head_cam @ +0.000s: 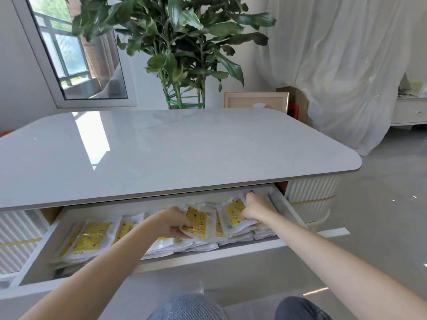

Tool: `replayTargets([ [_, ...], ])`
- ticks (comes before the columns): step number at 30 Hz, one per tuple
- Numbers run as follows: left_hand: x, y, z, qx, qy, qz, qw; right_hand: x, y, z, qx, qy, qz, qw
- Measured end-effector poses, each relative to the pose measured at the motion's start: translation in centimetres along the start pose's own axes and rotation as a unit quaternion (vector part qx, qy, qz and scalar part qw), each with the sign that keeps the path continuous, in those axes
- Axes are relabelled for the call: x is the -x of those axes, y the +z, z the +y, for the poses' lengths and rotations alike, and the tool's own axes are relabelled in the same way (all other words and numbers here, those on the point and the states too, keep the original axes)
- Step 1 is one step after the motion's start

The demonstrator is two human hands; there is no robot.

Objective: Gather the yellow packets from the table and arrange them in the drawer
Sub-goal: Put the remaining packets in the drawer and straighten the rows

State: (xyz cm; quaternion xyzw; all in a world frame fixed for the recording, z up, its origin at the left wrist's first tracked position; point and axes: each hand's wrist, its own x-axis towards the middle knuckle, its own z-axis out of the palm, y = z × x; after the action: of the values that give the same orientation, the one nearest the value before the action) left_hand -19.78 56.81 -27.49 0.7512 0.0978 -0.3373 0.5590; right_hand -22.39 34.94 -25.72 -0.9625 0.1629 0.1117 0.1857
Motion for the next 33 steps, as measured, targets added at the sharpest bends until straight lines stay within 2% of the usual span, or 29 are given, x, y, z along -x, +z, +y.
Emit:
replayTargets([
  [3, 0.2, -0.6, -0.2, 0.013, -0.008, -0.006, 1.0, 0.0, 0.5, 0.0, 0.145, -0.06, 0.051, 0.986],
  [5, 0.5, -1.5, -0.4, 0.016, -0.011, -0.001, 1.0, 0.1, 0.9, -0.4, 0.174, -0.093, 0.059, 0.979],
  [10, 2.2, -4.8, -1.4, 0.039, -0.04, 0.019, 0.998, 1.0, 2.2, -3.0, 0.087, -0.157, -0.047, 0.983],
  [16, 3.6, -10.6, -4.3, 0.044, -0.051, 0.101, 0.993, 2.7, 4.3, -7.7, 0.037, -0.225, -0.093, 0.969],
  [21, 3.6, -13.4, -6.2, -0.071, -0.046, 0.189, 0.978, 3.4, 5.1, -10.0, 0.03, -0.238, -0.099, 0.966],
  [23, 3.6, -13.1, -6.2, -0.192, -0.023, 0.23, 0.954, 3.5, 5.1, -10.2, 0.022, -0.237, -0.097, 0.966],
  [26, 4.4, -12.0, -5.5, -0.408, 0.005, 0.297, 0.864, 3.8, 4.8, -10.0, 0.012, -0.242, -0.094, 0.966],
  [28, 4.6, -11.5, -5.4, -0.503, 0.006, 0.319, 0.803, 4.0, 4.5, -9.8, 0.012, -0.243, -0.085, 0.966],
  [30, 4.6, -11.1, -5.4, -0.565, 0.025, 0.324, 0.758, 4.2, 4.2, -9.5, 0.006, -0.246, -0.078, 0.966],
  [31, 4.5, -10.9, -5.4, -0.577, 0.045, 0.311, 0.754, 4.3, 4.1, -9.4, 0.002, -0.249, -0.077, 0.965],
  [33, 4.4, -10.8, -5.4, -0.575, 0.088, 0.251, 0.774, 4.7, 4.0, -9.1, -0.011, -0.256, -0.077, 0.964],
])
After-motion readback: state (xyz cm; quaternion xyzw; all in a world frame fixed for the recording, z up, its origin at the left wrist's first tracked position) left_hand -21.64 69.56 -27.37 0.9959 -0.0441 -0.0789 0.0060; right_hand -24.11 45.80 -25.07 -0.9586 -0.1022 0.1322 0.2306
